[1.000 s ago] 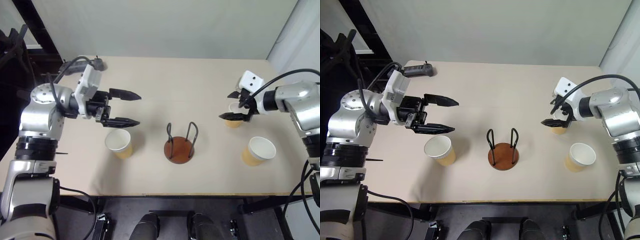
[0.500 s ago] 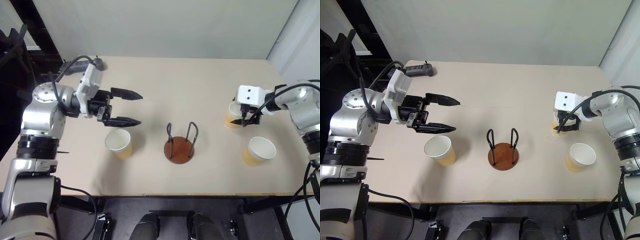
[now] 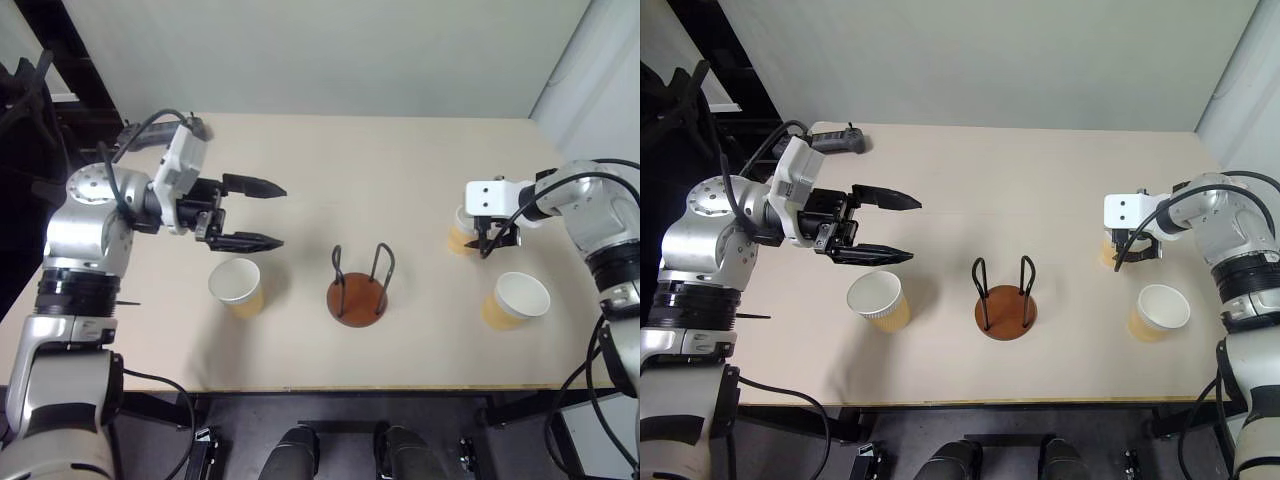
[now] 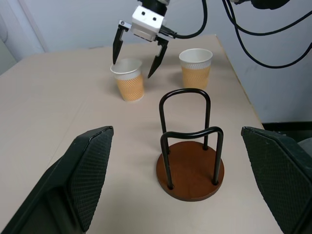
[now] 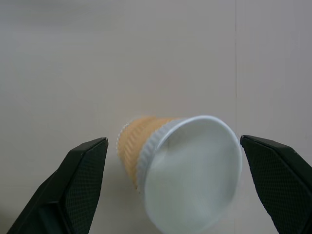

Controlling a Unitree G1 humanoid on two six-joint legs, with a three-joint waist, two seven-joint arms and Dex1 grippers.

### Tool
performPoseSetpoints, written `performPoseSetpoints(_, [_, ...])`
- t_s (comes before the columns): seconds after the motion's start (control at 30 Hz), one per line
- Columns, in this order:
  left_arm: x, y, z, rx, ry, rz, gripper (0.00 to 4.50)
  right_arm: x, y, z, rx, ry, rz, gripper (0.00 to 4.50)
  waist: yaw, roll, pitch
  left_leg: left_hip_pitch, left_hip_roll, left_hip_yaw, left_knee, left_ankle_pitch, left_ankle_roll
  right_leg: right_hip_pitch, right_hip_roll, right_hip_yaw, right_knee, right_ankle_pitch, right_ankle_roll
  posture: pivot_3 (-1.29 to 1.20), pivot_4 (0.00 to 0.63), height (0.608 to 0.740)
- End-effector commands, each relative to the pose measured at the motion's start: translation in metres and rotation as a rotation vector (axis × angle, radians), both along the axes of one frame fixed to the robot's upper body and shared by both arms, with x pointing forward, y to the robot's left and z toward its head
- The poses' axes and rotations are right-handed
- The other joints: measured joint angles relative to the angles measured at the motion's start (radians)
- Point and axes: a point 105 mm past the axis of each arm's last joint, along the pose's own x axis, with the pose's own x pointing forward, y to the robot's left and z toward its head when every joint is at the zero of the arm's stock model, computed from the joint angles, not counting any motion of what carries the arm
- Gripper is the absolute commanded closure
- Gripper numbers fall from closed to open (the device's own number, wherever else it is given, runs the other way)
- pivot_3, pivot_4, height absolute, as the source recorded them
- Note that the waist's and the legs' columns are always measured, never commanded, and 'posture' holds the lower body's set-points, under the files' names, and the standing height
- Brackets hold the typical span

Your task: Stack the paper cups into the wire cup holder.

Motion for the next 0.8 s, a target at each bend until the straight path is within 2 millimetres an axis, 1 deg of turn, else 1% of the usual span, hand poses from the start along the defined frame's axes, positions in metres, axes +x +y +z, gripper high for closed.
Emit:
performPoseSetpoints(0.03, [-0.008, 0.000, 0.008, 0.004, -0.037, -0.048, 0.00, 0.003, 0.000, 0.017, -0.011, -0.053, 0.013, 0.01, 0.001, 0.000, 0.000, 0.000, 0.000, 0.000, 0.000, 0.000, 0.000, 0.000, 0.000, 0.000, 0.000, 0.000, 0.000, 0.00, 0.150, 0.740])
performPoseSetpoints(0.3, [-0.011, -0.009, 0.007, -0.009, -0.041, -0.077, 0.00, 0.000, -0.001, 0.009, -0.029, -0.020, 0.026, 0.01, 0.000, 0.000, 0.000, 0.000, 0.000, 0.000, 0.000, -0.001, -0.001, 0.000, 0.000, 0.000, 0.000, 0.002, -0.001, 0.00, 0.150, 0.740])
performPoseSetpoints(0.47, [-0.011, -0.009, 0.006, -0.014, -0.037, -0.081, 0.00, -0.007, -0.005, -0.002, -0.058, 0.025, 0.035, 0.01, 0.000, 0.000, 0.000, 0.000, 0.000, 0.000, 0.000, -0.001, -0.001, 0.000, 0.000, 0.000, 0.000, 0.002, -0.001, 0.00, 0.150, 0.740])
performPoseSetpoints(0.63, [-0.010, -0.008, 0.007, -0.015, -0.039, -0.079, 0.00, -0.006, -0.008, -0.002, -0.087, 0.013, 0.030, 0.01, 0.000, 0.000, 0.000, 0.000, 0.000, 0.000, 0.000, 0.000, -0.001, 0.000, 0.000, 0.000, 0.000, 0.002, -0.001, 0.00, 0.150, 0.740])
performPoseSetpoints(0.73, [-0.010, -0.008, 0.006, -0.016, -0.040, -0.078, 0.00, -0.004, -0.009, -0.001, -0.104, 0.005, 0.031, 0.55, 0.000, 0.000, 0.000, 0.000, 0.001, 0.000, 0.000, 0.000, -0.001, 0.000, 0.000, 0.000, 0.000, 0.002, -0.001, 0.00, 0.150, 0.740])
performPoseSetpoints(0.8, [-0.010, -0.008, 0.006, -0.017, -0.040, -0.077, 0.00, -0.004, -0.010, 0.000, -0.107, 0.002, 0.029, 1.21, 0.000, 0.000, 0.000, 0.000, 0.001, 0.001, 0.000, 0.000, -0.001, 0.000, 0.000, 0.000, 0.000, 0.003, -0.001, 0.00, 0.150, 0.740])
